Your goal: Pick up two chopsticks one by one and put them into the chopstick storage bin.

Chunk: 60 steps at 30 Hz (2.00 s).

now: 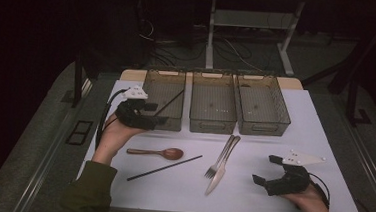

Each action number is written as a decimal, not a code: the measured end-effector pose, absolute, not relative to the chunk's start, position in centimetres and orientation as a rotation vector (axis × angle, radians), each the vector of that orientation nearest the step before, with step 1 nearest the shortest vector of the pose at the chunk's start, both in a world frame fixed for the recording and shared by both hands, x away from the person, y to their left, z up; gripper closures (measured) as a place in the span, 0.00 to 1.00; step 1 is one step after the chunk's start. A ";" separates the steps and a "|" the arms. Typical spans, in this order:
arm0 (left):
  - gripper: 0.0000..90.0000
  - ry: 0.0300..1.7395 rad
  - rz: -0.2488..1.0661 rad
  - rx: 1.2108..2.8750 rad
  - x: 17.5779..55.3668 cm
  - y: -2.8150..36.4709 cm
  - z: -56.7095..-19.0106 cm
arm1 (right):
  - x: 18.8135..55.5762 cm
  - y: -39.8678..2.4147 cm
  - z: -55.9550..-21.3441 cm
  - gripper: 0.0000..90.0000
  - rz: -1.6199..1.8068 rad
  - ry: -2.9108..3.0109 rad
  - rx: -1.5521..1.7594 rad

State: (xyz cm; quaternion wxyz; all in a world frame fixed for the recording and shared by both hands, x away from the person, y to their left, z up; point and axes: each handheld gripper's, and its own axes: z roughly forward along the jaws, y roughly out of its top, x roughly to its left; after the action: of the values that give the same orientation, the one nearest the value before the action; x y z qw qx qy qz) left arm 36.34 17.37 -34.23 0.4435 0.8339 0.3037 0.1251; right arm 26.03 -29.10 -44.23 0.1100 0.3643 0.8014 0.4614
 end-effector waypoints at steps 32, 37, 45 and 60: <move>0.54 0.693 0.276 2.065 27.9 19.0 -40.1 | 26.0 -29.2 -44.1 0.02 1.367 2.346 1.071; 0.62 0.693 0.285 2.055 26.8 19.3 -40.6 | 26.0 -29.3 -44.1 0.02 1.367 2.346 1.074; 0.74 0.707 0.235 2.075 26.4 19.7 -42.3 | 25.9 -29.2 -44.1 0.02 1.370 2.344 1.068; 0.86 0.698 0.142 2.148 27.0 19.6 -43.8 | 26.0 -29.2 -44.1 0.02 1.368 2.348 1.065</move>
State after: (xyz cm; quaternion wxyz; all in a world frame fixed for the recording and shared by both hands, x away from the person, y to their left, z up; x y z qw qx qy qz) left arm 27.03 19.61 -43.81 0.4253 0.8590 0.2793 0.0568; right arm 25.95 -29.20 -44.09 0.1112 0.3628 0.7994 0.4658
